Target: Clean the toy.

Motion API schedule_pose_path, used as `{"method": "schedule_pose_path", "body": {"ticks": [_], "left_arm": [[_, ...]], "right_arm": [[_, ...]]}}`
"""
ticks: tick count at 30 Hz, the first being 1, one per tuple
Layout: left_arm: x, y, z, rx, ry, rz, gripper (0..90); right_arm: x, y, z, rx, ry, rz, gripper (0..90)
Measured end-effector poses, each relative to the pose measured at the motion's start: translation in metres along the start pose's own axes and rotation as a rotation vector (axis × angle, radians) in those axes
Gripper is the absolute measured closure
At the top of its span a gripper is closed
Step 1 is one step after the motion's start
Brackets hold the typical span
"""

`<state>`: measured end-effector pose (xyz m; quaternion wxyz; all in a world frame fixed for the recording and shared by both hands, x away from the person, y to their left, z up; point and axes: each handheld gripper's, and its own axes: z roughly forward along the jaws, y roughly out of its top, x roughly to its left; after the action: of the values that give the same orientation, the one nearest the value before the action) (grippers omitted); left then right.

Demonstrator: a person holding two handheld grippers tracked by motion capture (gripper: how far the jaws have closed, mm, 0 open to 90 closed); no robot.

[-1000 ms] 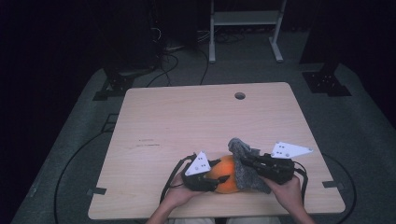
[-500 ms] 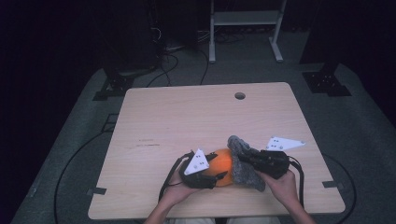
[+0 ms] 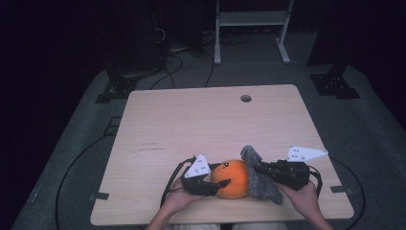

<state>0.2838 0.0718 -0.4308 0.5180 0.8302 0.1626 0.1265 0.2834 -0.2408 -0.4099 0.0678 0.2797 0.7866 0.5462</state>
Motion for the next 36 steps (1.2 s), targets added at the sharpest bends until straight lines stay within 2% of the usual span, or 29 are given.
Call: {"method": "schedule_pose_path", "body": {"ticks": [1,2,3,4,5,6,7,8,9,11,13,16,17,18,20,21,22,23,24,25,27,28,29,31,32,33,34,35,36], "left_arm": [[-0.001,0.001,0.0,-0.014,0.03,0.022,39.6],[-0.001,0.001,0.0,-0.023,0.042,0.034,39.6],[0.0,0.001,0.0,-0.023,0.036,0.031,36.0],[0.003,0.0,0.001,-0.022,0.004,-0.017,27.7],[0.01,-0.004,0.003,0.001,-0.034,-0.107,13.5],[0.01,-0.004,0.003,0.001,-0.034,-0.107,11.5],[0.014,-0.007,0.004,0.019,-0.051,-0.152,11.5],[0.015,-0.009,0.005,0.021,-0.059,-0.164,12.8],[0.014,-0.01,0.004,0.016,-0.056,-0.154,18.3],[0.005,-0.007,0.001,0.016,-0.004,-0.052,35.5],[0.001,-0.003,0.001,0.012,0.044,-0.01,37.0],[0.005,0.002,0.002,-0.005,0.103,-0.013,35.3],[0.006,0.003,0.001,-0.009,0.106,-0.017,28.0],[0.008,0.002,-0.001,-0.011,0.089,-0.036,28.0],[0.014,-0.004,-0.001,-0.008,0.019,-0.13,17.4],[0.017,-0.008,-0.001,-0.008,0.004,-0.167,15.2],[0.019,-0.01,-0.002,-0.014,-0.001,-0.178,15.2],[0.017,-0.01,-0.003,-0.005,0.015,-0.133,27.7],[0.017,-0.01,-0.003,-0.005,0.015,-0.133,32.7],[0.014,-0.01,-0.003,-0.002,0.022,-0.092,32.7],[0.009,-0.01,-0.004,0.01,0.016,-0.043,38.9],[0.008,-0.01,-0.004,0.014,0.009,-0.024,38.9],[0.008,-0.011,-0.004,0.017,0.003,-0.014,39.1],[0.008,-0.011,-0.006,0.016,-0.014,-0.004,39.0],[0.009,-0.011,-0.007,0.016,-0.021,-0.017,37.7],[0.011,-0.011,-0.007,0.012,-0.026,-0.036,27.2],[0.014,-0.011,-0.007,0.004,-0.027,-0.077,27.2],[0.02,-0.01,-0.008,-0.005,-0.038,-0.146,14.2],[0.022,-0.01,-0.008,-0.012,-0.051,-0.188,14.2]], "right_arm": [[-0.002,-0.004,0.007,0.035,-0.006,0.013,82.2],[-0.002,-0.004,0.007,0.035,-0.006,0.013,82.2],[-0.002,-0.006,0.01,0.042,-0.003,0.013,82.2],[-0.001,-0.009,0.012,0.051,0.005,0.01,82.2],[0.003,-0.012,0.014,0.058,0.034,0.007,82.3],[0.003,-0.012,0.014,0.058,0.034,0.007,82.3],[0.006,-0.012,0.015,0.06,0.043,-0.005,82.3],[0.009,-0.012,0.015,0.063,0.05,-0.019,82.3],[0.009,-0.011,0.016,0.064,0.052,-0.026,82.3],[0.004,-0.013,0.014,0.068,0.043,-0.001,82.4],[0.003,-0.014,0.013,0.062,0.038,0.003,82.4],[0.005,-0.012,0.017,0.063,0.02,0.005,82.4],[0.008,-0.011,0.023,0.071,0.014,-0.009,82.4],[0.008,-0.011,0.023,0.071,0.014,-0.009,82.4],[0.01,-0.011,0.028,0.074,0.021,-0.02,82.4],[0.013,-0.011,0.03,0.08,0.037,-0.032,82.4],[0.013,-0.011,0.03,0.08,0.037,-0.032,82.4],[0.013,-0.01,0.031,0.078,0.045,-0.05,82.4],[0.013,-0.01,0.031,0.078,0.045,-0.05,82.4],[0.012,-0.009,0.031,0.081,0.033,-0.062,82.5],[0.0,-0.006,0.032,0.081,-0.005,-0.031,82.6],[0.0,-0.006,0.032,0.081,-0.005,-0.031,82.6],[-0.011,-0.007,0.033,0.074,-0.041,0.018,82.6],[-0.016,-0.007,0.034,0.072,-0.054,0.037,82.6],[-0.019,-0.008,0.035,0.069,-0.045,0.053,82.5],[-0.016,-0.01,0.036,0.073,-0.028,0.057,82.5],[-0.016,-0.01,0.036,0.073,-0.028,0.057,82.5],[-0.008,-0.011,0.036,0.081,-0.006,0.037,82.5],[-0.008,-0.011,0.036,0.081,-0.006,0.037,82.5]]}}
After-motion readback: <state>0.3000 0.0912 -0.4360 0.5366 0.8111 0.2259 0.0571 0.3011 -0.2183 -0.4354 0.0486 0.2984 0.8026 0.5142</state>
